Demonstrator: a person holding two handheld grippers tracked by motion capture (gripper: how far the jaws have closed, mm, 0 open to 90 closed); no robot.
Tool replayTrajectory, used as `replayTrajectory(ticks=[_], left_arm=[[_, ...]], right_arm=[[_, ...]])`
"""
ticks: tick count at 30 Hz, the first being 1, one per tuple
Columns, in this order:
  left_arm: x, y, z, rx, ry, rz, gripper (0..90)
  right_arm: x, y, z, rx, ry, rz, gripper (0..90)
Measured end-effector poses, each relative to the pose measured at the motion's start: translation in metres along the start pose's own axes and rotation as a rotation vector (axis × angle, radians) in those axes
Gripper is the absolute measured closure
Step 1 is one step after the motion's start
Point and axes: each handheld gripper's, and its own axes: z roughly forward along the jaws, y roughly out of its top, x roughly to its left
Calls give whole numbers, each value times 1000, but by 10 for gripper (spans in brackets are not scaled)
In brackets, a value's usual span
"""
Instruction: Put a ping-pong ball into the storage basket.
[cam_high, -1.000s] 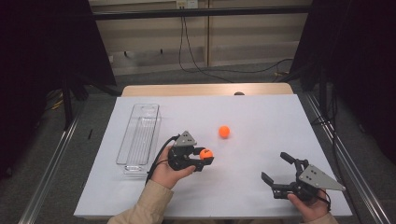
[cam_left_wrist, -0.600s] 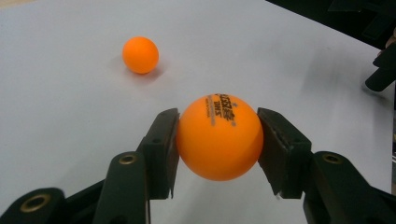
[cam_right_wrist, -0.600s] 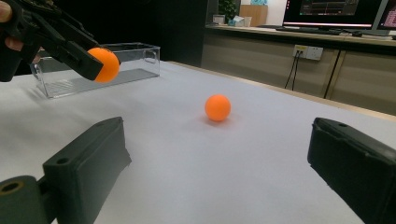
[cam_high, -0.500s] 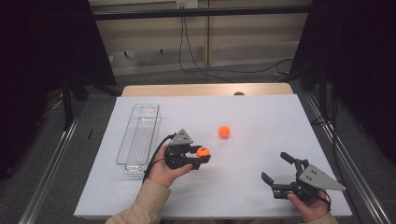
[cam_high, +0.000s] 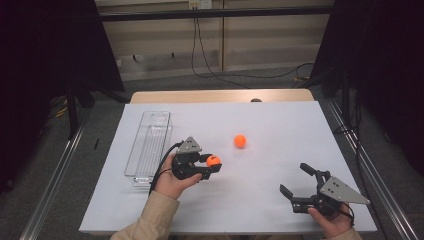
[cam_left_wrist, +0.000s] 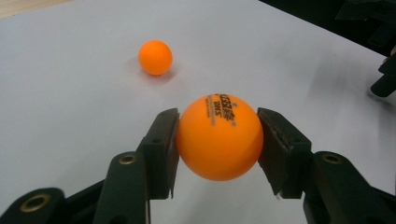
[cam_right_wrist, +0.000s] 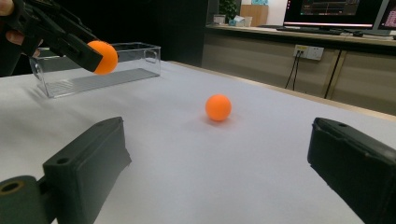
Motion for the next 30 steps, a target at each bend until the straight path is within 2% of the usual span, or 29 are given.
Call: replayTrajectory(ticks=[30], left_arm=[[14,0,-19,-19,45,-30,509]], right_arm=[[0,0,0,-1,-2,0,40]])
